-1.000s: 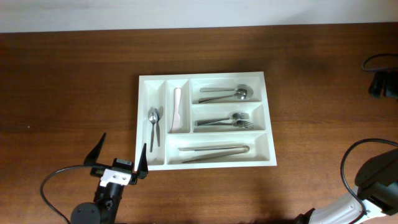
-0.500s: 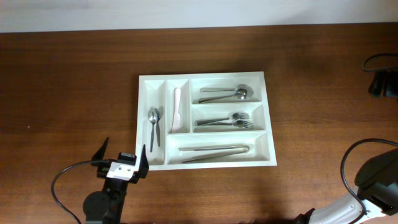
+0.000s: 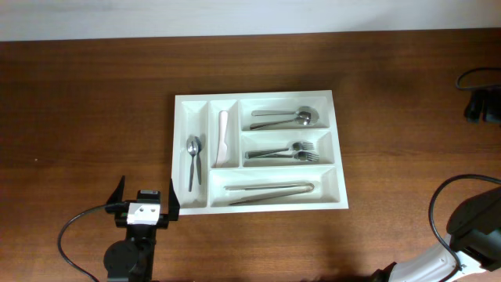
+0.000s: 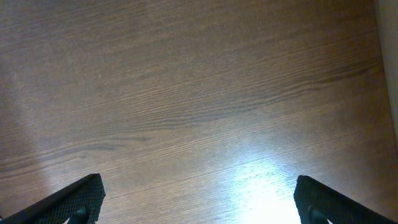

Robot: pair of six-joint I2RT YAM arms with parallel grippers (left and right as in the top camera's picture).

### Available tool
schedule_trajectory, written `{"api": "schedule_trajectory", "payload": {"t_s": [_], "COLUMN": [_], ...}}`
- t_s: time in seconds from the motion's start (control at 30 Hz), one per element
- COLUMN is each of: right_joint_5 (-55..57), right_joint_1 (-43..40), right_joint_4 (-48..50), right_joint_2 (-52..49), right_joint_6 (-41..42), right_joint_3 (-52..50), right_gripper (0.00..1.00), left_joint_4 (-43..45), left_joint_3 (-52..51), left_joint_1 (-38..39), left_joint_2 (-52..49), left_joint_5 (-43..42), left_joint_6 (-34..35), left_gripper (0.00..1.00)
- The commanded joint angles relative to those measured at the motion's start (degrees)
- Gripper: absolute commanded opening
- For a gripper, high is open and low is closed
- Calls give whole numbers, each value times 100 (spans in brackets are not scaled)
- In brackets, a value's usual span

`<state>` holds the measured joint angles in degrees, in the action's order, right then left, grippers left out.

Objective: Pack container

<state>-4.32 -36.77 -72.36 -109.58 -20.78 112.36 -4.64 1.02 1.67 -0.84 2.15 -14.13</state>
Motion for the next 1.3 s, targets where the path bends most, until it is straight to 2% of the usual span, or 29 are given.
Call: {"api": "schedule_trajectory", "payload": {"t_s": [0.0,1.27], "right_joint_5": [9,175], "right_joint_1": [-37,-37], "right_joint_4": [0,0], "right_joint_2": [9,-11], "right_joint_6": [44,42], "right_joint_3": [2,2], "right_gripper": [99,99], "left_joint_4": [-4,-4], "left_joint_3": [-50,-50], "left_joint_1": [-35,-35], "left_joint_2": [57,55], "left_joint_5": [-87,-87], "left_joint_6": [232,232], "left_gripper": [99,99]}}
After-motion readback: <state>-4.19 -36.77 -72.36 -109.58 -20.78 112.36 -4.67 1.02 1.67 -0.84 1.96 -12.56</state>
